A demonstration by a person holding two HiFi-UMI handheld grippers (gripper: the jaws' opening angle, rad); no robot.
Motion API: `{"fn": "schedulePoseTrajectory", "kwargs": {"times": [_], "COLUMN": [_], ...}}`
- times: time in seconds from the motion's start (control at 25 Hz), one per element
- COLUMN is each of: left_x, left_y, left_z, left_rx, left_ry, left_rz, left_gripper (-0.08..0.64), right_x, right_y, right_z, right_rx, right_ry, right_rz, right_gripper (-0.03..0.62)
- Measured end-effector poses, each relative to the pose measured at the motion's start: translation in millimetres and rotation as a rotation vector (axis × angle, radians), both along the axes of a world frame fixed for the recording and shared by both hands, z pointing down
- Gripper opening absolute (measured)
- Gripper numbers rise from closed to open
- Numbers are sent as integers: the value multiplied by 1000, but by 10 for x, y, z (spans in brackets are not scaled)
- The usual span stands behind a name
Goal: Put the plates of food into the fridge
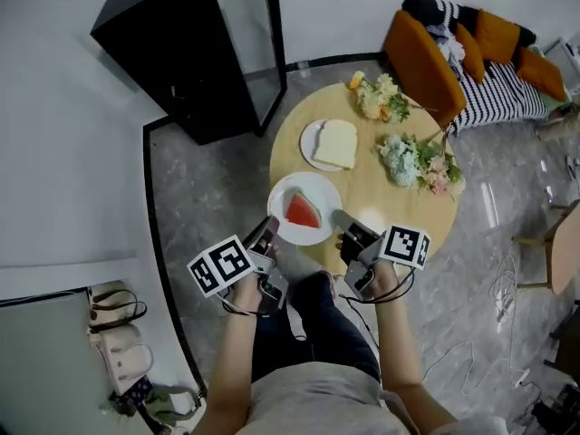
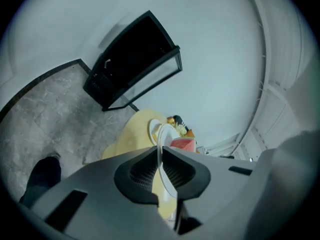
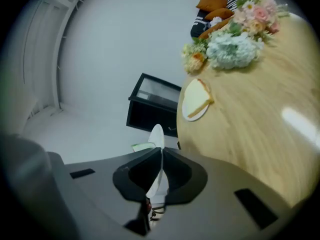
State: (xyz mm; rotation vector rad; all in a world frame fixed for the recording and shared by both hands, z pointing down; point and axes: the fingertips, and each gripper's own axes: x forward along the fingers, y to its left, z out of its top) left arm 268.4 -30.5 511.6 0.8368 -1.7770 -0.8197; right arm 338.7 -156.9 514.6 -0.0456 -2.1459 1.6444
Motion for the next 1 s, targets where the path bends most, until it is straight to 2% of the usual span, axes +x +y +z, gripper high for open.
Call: {"fn": "schedulePoseTrajectory", "kwargs": {"times": [0.16,0.36,0.68,1.0], "left_x": [-372,-914,-1758,-2263], "left_y": [579,1279,2137,2543], "left_z": [-71,-190,-328,-400], "left_rx": [21,39,64,101], "left_ry": [0,-18,-47,-41], "left_rz": [-110,-197,-259,-300], "left_gripper": [35,34,32,32], "right_x": [-498,-1130,-2024,-2569], "right_y": [515,1176,2017,2409], "right_z": [-87,-200,-332,-428], "right_rx": [8,12,14,31], "right_ry": [-12,-34,-62,-64], "right_rz": [-98,-172,-217,-238], "right_gripper": [25,25,25,25]}}
